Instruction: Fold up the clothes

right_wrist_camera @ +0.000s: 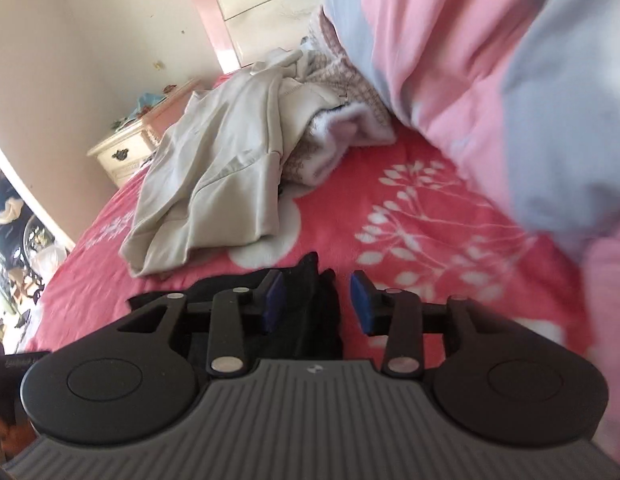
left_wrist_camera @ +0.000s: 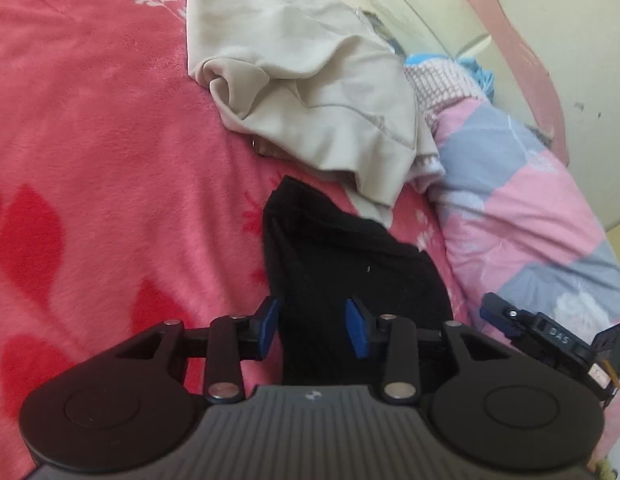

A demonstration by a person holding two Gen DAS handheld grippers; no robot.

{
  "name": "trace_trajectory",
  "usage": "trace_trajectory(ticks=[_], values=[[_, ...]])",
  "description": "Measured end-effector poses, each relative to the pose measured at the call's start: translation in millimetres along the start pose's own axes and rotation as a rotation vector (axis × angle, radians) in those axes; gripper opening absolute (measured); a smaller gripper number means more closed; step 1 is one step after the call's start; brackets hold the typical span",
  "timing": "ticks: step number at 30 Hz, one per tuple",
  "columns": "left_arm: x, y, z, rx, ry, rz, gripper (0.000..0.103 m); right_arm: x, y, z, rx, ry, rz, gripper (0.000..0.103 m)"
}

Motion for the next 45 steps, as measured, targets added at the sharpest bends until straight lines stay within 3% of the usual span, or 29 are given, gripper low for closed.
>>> trace_trajectory(ticks=[5, 10, 16, 24, 45], values=[[-20, 26, 3, 0.048, -0.090, 0.078, 0.038, -35, 28, -1, -0.034, -0.013, 0.079, 0.043], [-28, 64, 4, 0.071, -0.117, 0.124, 0.038, -36, 58, -11, 0.084, -0.003, 0.167, 0.043], [-42, 97, -10, 0.135, -0.127, 0.174, 0.038, -58, 70, -11, 0.095, 0.021, 0.193, 0.043], [-65, 122, -13, 0.178, -0.171, 0.170, 0.038, -80, 82, -10, 0.108, 0.023, 0.200, 0.043], [-68, 132, -4, 0.188, -0.224, 0.189, 0.038, -90, 97, -17, 0.155, 0.031, 0.246, 0.045]])
Point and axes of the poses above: each gripper's, at about its wrist camera, not at the fingertips, and x roughly the way its jaws point, z to its left, y to its underside, the point moved 10 cm from there along x, roughly the way its jaws point, and after that the axes turned 9 degrees about -x, right-handed, at the moved point
